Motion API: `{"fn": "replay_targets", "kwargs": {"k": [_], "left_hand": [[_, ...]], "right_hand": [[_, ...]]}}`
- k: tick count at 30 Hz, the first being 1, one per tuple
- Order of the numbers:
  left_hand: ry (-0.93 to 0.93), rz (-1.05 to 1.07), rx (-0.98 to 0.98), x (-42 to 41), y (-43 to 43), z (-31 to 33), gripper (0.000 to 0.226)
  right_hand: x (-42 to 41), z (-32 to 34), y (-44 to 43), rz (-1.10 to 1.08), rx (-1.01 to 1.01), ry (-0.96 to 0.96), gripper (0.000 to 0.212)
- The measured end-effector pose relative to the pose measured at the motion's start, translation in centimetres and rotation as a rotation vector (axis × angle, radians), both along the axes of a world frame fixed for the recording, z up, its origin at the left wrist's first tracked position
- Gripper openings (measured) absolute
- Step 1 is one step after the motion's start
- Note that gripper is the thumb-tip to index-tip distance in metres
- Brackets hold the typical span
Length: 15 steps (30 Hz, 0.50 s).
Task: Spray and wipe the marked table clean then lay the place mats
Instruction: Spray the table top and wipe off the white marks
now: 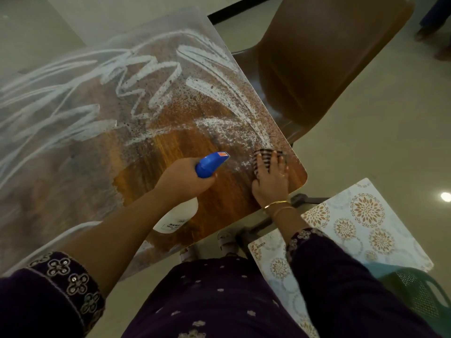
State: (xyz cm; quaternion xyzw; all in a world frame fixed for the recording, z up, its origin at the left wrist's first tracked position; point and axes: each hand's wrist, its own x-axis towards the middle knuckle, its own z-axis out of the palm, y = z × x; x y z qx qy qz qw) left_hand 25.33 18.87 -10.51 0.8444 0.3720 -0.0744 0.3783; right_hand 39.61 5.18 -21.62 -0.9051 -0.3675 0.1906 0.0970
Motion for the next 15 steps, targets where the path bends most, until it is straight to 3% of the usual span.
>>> {"fn": "replay_targets", "kwargs": {"k": [2, 4, 7, 9, 13, 15], "left_hand": [[-0.012, 0.019, 0.005, -0.3, 0.1, 0.2, 0.034], [-0.033, 0.048, -0.001, -0.4, 0.2, 0.3, 0.037], [-0.059, 0.108, 0.001, -0.8, 0.6, 0.4, 0.036], [-0.058, 0.143, 0.008, -1.4, 1.1, 0.5, 0.033], [-0.036, 0.195, 0.059, -2.8, 1.9, 0.4, 0.031], [-0.022, 0.221, 0.061, -3.4, 2.1, 0.1, 0.031]], "right_hand": [[-3.2, -0.3, 1.3, 0.144, 0.069, -0.022, 0.073], [-6.1, -0.2, 1.6, 0.434, 0.103, 0.022, 0.074], [-5.9, -0.7, 1.0, 0.735, 0.138, 0.029, 0.066], [-2.9, -0.5, 0.5, 0.639, 0.135, -0.040, 0.062], [5.5, -0.4, 0.1, 0.176, -0.021, -0.094, 0.065], [5.8, -0.4, 1.1, 0.061, -0.029, -0.077, 0.071]]}}
